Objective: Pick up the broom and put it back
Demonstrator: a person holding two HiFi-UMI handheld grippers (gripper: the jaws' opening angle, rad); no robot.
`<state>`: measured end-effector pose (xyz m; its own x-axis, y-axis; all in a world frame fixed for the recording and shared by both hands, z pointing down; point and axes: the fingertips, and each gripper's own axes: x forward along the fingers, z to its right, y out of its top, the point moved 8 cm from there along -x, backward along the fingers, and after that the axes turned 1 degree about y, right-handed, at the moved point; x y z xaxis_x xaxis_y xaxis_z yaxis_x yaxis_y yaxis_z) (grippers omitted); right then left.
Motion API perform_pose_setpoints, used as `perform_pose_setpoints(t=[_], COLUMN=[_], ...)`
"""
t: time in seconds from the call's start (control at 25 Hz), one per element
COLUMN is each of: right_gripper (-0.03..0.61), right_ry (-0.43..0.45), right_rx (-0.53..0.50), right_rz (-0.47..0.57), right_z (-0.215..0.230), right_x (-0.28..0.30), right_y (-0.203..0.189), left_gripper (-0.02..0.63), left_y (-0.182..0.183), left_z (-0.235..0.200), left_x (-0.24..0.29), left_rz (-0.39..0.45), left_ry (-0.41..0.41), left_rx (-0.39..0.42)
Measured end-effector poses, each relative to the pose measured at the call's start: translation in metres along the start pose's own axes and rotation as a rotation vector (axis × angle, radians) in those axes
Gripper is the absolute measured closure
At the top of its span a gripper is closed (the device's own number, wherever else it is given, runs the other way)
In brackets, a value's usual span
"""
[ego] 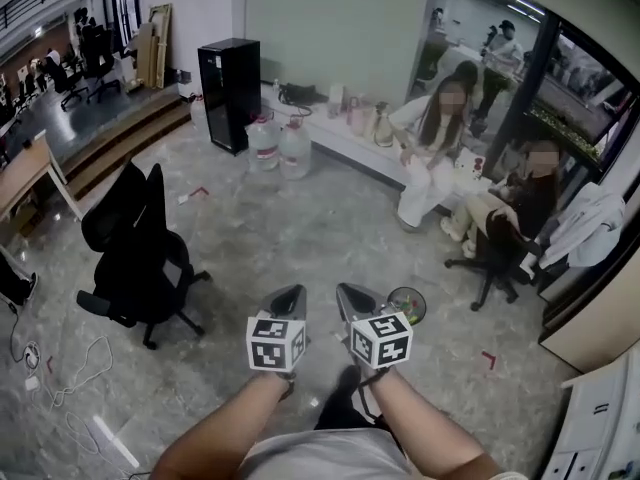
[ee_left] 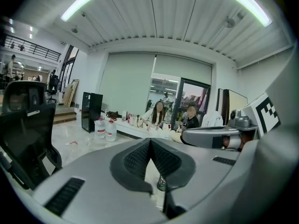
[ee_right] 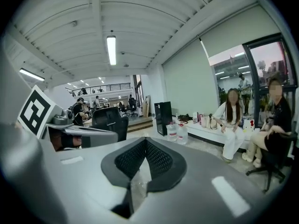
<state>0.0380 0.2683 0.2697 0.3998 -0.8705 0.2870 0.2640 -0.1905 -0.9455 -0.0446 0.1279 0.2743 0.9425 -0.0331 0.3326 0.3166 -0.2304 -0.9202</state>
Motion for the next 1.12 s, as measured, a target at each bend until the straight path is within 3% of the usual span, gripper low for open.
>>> perform_pose_setpoints(t=[0.28, 0.56, 0.68, 0.84, 1.12], right_gripper=[0.575, 0.571, 0.566, 0.557, 0.54], right_ry=[0.076, 0.131, 0.141, 0.152, 0.203], right_rx=[0.041, 0.061, 0.073, 0.066, -0.013], right_rz=[-0.113, -0.313, -0.41, -0.559, -0.75], right_z=[0.173, 0.278, 0.3, 0.325, 0.361], right_x=[0.103, 0.195, 0.236, 0.269, 0.358], right_y=[-0.033, -0.129, -0.195, -0.302, -0.531], left_gripper=[0.609, 0.609, 0.609, 0.609, 0.609], left_y=[-0.014, -0.074, -0.13, -0.231, -0.425], left_z=[-0.003, -0.036, -0.062, -0.086, -0.153], left_x=[0.186, 0.316, 0.365, 0.409, 0.484], left_rz=[-0.089, -0.187, -0.246, -0.356, -0.431], left_ry=[0.083, 0.111, 0.103, 0.082, 0.05], left_rx=[-0.039, -0.082, -0.1, -0.15, -0.177])
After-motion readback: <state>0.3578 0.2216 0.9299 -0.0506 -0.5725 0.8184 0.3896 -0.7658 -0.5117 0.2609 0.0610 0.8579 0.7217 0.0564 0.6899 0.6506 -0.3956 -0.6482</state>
